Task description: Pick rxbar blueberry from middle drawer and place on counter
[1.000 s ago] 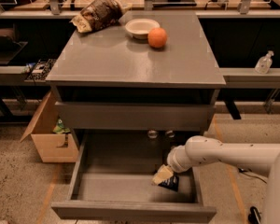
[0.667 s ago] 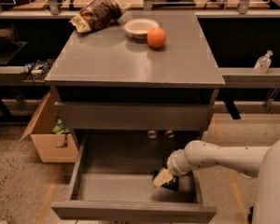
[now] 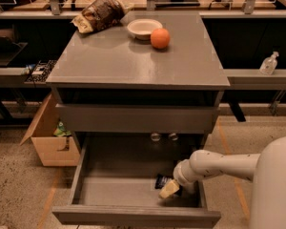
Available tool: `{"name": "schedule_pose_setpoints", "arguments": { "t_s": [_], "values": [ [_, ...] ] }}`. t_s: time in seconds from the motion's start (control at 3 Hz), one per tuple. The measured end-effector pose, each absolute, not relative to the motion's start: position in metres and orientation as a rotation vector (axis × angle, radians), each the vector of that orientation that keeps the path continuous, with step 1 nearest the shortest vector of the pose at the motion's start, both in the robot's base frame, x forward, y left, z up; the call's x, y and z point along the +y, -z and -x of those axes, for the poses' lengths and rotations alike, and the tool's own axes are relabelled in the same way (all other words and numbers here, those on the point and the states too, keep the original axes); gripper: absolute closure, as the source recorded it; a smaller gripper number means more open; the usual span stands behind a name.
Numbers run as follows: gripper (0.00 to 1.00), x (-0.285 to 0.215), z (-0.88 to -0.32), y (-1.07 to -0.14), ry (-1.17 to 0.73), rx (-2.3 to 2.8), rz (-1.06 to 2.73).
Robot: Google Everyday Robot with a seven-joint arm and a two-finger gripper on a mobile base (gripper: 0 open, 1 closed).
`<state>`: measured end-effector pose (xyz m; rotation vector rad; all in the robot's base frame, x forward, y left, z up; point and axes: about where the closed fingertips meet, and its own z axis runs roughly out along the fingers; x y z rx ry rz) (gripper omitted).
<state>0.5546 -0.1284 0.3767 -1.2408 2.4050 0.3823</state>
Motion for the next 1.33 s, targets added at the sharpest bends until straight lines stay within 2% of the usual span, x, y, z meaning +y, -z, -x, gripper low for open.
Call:
{"name": "schedule_pose_setpoints", "arguments": {
  "t_s": [0.33, 0.67, 1.33],
  "values": [
    [0.0, -0.13, -0.547, -0.365, -0.384, 2.426, 1.258],
    [0.18, -0.129, -0.543, -0.356, -0.392, 2.434, 1.268],
    [0.65, -0.126, -0.542, -0.352, -0.4, 2.436, 1.275]
  ]
}}
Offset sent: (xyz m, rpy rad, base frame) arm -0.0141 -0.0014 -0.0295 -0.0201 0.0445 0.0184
